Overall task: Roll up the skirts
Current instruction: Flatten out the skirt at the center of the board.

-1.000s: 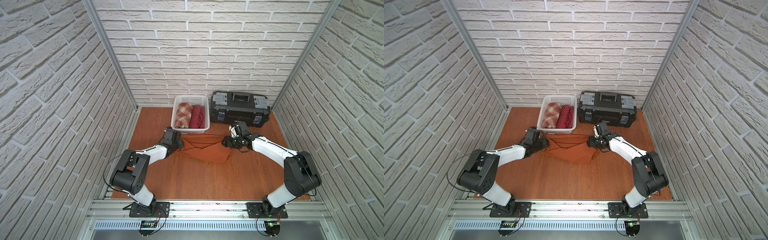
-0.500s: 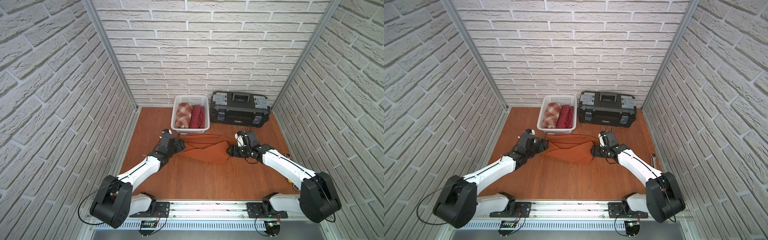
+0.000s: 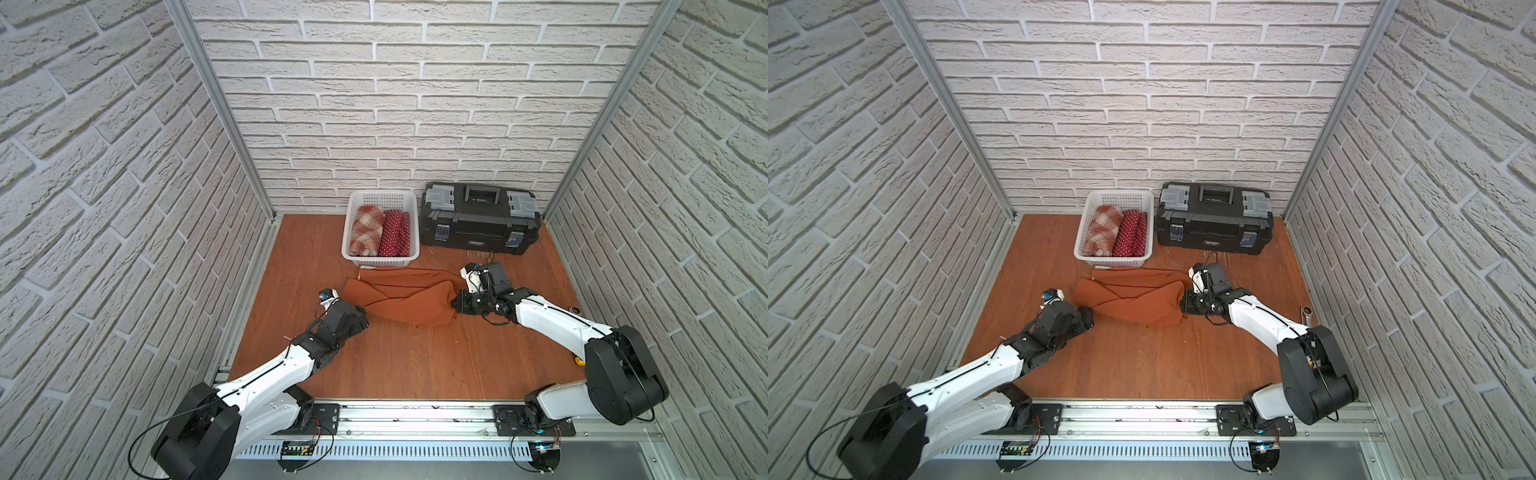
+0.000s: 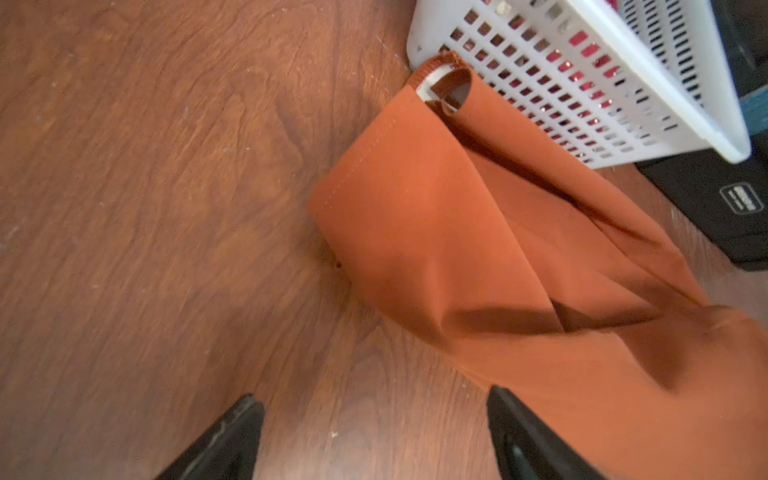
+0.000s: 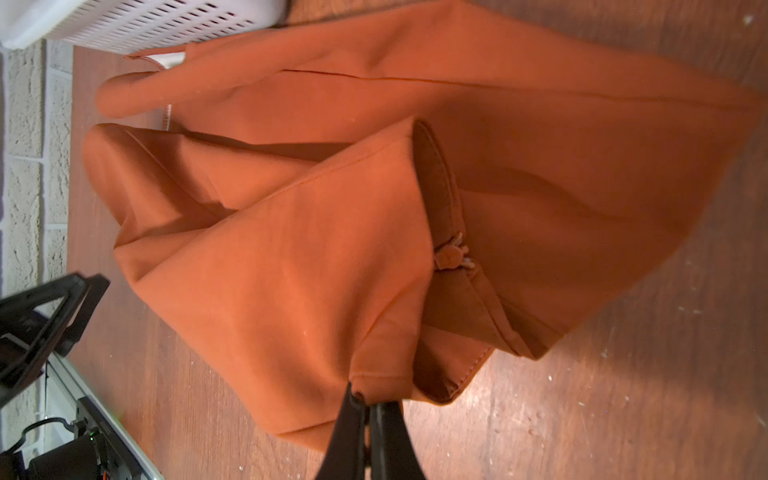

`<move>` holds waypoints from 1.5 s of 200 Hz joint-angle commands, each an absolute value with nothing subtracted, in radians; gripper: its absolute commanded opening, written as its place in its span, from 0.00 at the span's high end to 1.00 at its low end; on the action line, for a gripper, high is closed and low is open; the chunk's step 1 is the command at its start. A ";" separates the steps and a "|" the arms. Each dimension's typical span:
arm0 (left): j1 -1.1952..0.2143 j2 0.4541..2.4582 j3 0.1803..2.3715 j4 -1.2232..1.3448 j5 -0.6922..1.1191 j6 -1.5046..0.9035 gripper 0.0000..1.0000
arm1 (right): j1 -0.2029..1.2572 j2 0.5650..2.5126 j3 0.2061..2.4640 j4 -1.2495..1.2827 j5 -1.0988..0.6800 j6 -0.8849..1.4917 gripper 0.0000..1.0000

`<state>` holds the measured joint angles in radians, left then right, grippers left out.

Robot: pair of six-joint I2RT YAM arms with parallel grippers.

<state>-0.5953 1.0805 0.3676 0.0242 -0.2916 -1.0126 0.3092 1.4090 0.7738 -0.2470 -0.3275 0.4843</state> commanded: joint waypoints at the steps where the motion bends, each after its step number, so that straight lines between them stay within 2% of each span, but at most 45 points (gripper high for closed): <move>1: -0.598 1.201 0.411 0.222 -0.344 -1.022 0.04 | 0.306 1.356 0.762 -0.241 -0.332 0.473 0.97; 23: -0.603 1.339 0.444 0.373 -0.341 -1.033 0.03 | 0.306 1.342 0.763 -0.259 -0.320 0.465 0.97; 31: -0.603 1.389 0.468 0.393 -0.340 -1.033 0.06 | 0.306 1.338 0.762 -0.265 -0.318 0.465 0.97; 41: -0.604 1.440 0.488 0.424 -0.341 -1.034 0.14 | 0.306 1.330 0.764 -0.271 -0.315 0.465 0.97; 63: -0.604 1.457 0.479 0.509 -0.350 -1.037 0.50 | 0.305 1.306 0.769 -0.301 -0.315 0.465 0.97; 76: -0.604 1.423 0.506 0.446 -0.367 -1.016 0.86 | 0.306 1.281 0.770 -0.322 -0.309 0.466 0.97; 83: -0.603 1.402 0.526 0.415 -0.370 -0.999 1.00 | 0.307 1.267 0.771 -0.333 -0.305 0.467 0.97; 155: -0.607 1.206 0.635 0.169 -0.358 -0.884 1.00 | 0.307 1.073 0.834 -0.484 -0.293 0.464 0.97; 199: -0.619 1.041 0.665 -0.040 -0.218 -0.880 1.00 | 0.321 0.898 0.792 -0.648 -0.367 0.498 0.97; 221: -0.629 0.941 0.682 -0.243 -0.111 -0.861 1.00 | 0.331 0.787 0.718 -0.764 -0.412 0.528 0.97; 231: -0.644 0.904 0.685 -0.319 -0.043 -0.866 1.00 | 0.339 0.741 0.681 -0.818 -0.435 0.548 0.92; 239: -0.683 0.875 0.671 -0.362 -0.020 -0.885 1.00 | 0.348 0.695 0.648 -0.847 -0.450 0.575 0.82; 251: -0.752 0.837 0.637 -0.393 0.003 -0.926 1.00 | 0.366 0.609 0.572 -0.860 -0.481 0.632 0.74; 265: -0.833 0.794 0.589 -0.415 0.009 -0.972 1.00 | 0.386 0.518 0.489 -0.859 -0.509 0.711 0.58; 275: -0.874 0.756 0.554 -0.406 0.038 -0.997 1.00 | 0.398 0.459 0.448 -0.859 -0.511 0.754 0.57; 280: -0.887 0.738 0.533 -0.386 0.072 -1.010 0.94 | 0.402 0.434 0.438 -0.865 -0.494 0.770 0.58; 289: -0.902 0.730 0.512 -0.377 0.089 -1.024 0.90 | 0.408 0.408 0.446 -0.884 -0.439 0.779 0.58; 295: -0.909 0.691 0.503 -0.378 0.084 -1.030 0.83 | 0.408 0.403 0.457 -0.888 -0.398 0.780 0.57; 300: -0.911 0.679 0.498 -0.377 0.086 -1.026 0.73 | 0.409 0.411 0.467 -0.889 -0.365 0.780 0.53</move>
<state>-0.8894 0.7357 0.5365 -0.3592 0.0235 -0.9730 0.3965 0.4385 0.4408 -0.8806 -0.4557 0.7044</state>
